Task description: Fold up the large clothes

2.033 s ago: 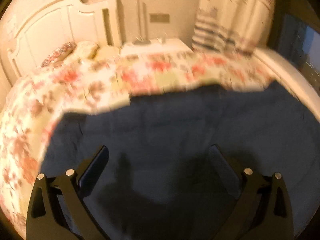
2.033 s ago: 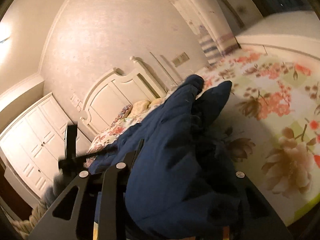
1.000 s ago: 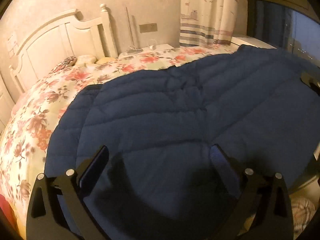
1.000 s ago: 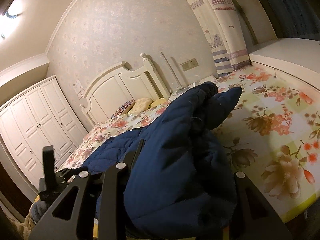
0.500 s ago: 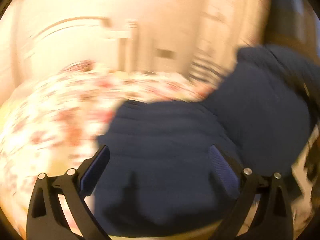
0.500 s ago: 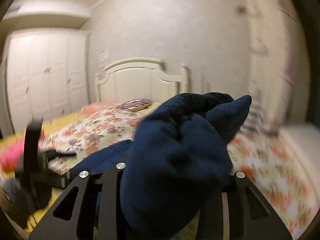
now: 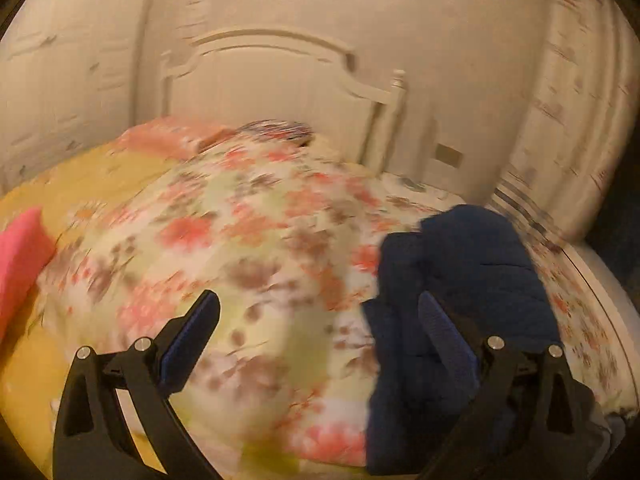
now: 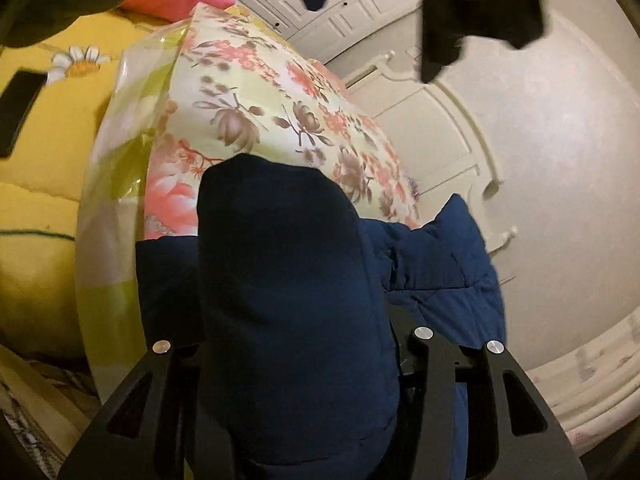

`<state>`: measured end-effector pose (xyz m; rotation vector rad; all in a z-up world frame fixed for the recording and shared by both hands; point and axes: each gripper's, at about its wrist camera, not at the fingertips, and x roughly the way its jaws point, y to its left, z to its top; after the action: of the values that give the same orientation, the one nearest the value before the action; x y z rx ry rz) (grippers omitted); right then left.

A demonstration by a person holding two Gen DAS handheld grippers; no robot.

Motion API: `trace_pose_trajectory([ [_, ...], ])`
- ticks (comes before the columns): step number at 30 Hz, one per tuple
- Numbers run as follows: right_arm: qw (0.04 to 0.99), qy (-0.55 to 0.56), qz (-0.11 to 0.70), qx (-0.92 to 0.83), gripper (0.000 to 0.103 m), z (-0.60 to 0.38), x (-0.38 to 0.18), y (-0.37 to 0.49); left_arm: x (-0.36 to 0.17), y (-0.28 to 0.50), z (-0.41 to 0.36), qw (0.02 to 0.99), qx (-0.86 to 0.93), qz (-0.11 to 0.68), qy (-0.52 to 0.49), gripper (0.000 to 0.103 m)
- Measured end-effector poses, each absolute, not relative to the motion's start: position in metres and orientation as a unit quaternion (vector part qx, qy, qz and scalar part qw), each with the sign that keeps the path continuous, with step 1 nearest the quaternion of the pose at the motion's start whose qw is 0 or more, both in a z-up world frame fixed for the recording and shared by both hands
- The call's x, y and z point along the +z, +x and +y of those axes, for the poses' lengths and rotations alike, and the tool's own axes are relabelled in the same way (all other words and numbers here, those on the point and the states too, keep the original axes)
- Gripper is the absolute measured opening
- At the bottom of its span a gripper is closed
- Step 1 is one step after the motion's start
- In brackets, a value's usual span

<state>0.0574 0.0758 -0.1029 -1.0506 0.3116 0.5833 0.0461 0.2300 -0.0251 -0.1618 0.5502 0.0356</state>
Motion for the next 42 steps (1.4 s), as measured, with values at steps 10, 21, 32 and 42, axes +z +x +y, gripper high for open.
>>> trace_pose_trajectory([
  [10, 0.816, -0.485, 0.138, 0.282, 0.056, 0.076, -0.101, 0.045, -0.011, 0.187, 0.073, 0.909, -0.168, 0.366, 0.108, 0.099],
  [21, 0.802, -0.321, 0.136, 0.485, 0.082, 0.001, -0.030, 0.007, -0.107, 0.247, 0.109, 0.902, -0.139, 0.403, 0.059, 0.101],
  [32, 0.931, -0.034, 0.222, 0.288, 0.065, -0.131, 0.032, 0.247, -0.109, 0.244, 0.118, 0.918, -0.119, 0.376, 0.039, 0.101],
  [42, 0.880, -0.112, 0.388, 0.252, 0.062, -0.079, -0.090, 0.353, -0.118, 0.248, 0.131, 0.917, -0.106, 0.385, 0.010, 0.101],
])
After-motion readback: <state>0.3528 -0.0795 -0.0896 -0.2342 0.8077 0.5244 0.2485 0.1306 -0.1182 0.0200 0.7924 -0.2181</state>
